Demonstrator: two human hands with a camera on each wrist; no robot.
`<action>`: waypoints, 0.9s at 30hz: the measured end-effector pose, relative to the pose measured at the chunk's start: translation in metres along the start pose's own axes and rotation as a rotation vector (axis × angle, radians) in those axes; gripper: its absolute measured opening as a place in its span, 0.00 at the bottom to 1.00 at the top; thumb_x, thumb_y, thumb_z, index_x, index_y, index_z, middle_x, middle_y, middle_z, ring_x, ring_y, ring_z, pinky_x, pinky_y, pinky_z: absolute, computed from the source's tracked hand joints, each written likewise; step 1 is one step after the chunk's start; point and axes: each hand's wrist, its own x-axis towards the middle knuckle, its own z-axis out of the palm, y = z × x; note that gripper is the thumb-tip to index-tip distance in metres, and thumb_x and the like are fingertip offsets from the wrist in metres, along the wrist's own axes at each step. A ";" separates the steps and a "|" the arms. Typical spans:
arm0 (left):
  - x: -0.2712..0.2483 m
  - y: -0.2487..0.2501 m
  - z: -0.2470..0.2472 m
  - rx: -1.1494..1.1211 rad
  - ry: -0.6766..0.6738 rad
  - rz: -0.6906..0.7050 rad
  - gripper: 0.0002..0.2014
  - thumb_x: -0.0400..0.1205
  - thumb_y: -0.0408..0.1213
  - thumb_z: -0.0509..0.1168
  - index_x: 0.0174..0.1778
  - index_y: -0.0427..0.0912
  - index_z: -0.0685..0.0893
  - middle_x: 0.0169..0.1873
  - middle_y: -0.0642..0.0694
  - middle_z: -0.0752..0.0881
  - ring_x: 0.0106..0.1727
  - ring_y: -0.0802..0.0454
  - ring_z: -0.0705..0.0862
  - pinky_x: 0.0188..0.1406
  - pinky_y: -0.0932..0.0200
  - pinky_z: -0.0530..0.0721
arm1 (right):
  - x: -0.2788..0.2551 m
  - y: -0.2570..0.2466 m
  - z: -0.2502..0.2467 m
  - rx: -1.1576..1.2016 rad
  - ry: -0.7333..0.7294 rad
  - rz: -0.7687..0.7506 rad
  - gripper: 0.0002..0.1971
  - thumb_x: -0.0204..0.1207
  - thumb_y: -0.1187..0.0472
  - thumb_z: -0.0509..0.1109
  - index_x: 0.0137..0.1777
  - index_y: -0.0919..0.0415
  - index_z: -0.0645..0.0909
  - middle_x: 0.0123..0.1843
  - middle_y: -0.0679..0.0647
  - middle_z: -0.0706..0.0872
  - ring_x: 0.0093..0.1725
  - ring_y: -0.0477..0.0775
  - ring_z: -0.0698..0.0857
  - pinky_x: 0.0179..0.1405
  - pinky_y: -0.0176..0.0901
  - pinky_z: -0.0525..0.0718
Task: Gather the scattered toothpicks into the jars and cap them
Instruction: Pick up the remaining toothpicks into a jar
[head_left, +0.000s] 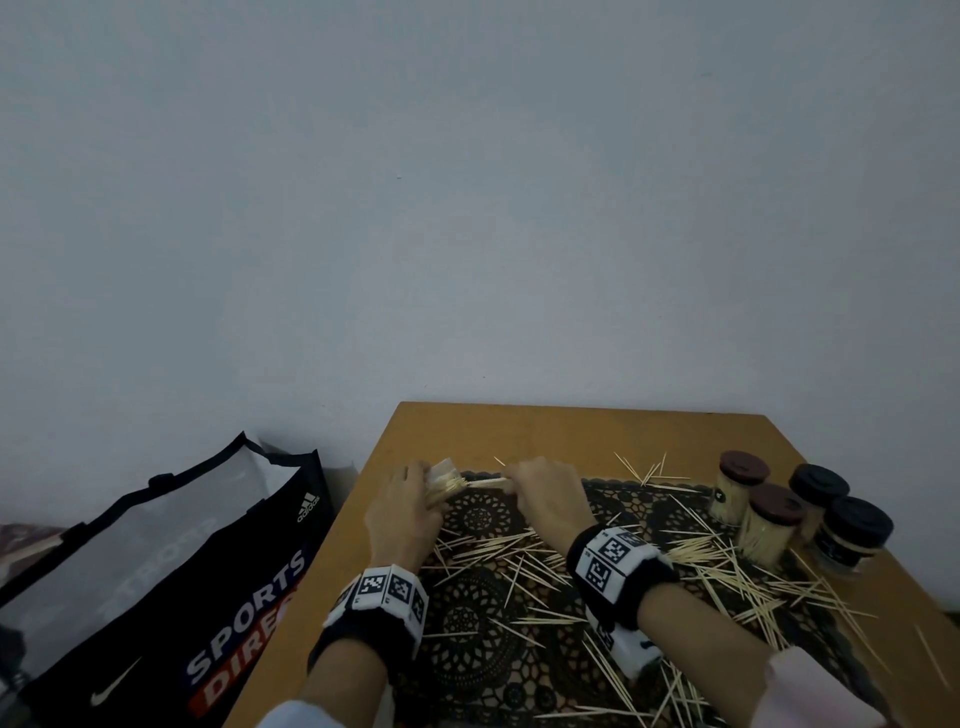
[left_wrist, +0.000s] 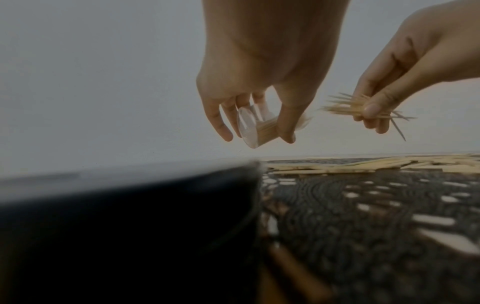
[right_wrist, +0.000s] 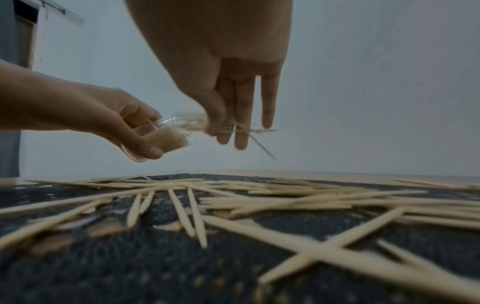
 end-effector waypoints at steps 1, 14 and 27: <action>0.000 0.000 0.001 -0.011 -0.018 0.011 0.22 0.77 0.44 0.72 0.66 0.48 0.77 0.59 0.51 0.82 0.58 0.50 0.80 0.48 0.57 0.77 | 0.001 0.001 0.000 0.022 0.022 0.034 0.10 0.83 0.64 0.62 0.46 0.54 0.84 0.46 0.49 0.89 0.45 0.51 0.87 0.43 0.44 0.83; 0.000 0.009 0.005 -0.189 -0.199 0.210 0.26 0.77 0.50 0.74 0.68 0.48 0.76 0.59 0.52 0.83 0.55 0.55 0.80 0.52 0.61 0.78 | 0.001 -0.001 0.000 0.062 0.057 -0.085 0.08 0.84 0.61 0.62 0.54 0.58 0.83 0.47 0.52 0.79 0.38 0.53 0.81 0.38 0.48 0.83; -0.001 0.014 0.003 -0.258 -0.253 0.225 0.26 0.76 0.48 0.75 0.68 0.46 0.77 0.57 0.52 0.82 0.55 0.55 0.81 0.50 0.64 0.76 | 0.004 0.002 0.010 0.282 0.048 -0.184 0.25 0.77 0.78 0.63 0.73 0.62 0.76 0.54 0.54 0.81 0.50 0.54 0.80 0.45 0.44 0.80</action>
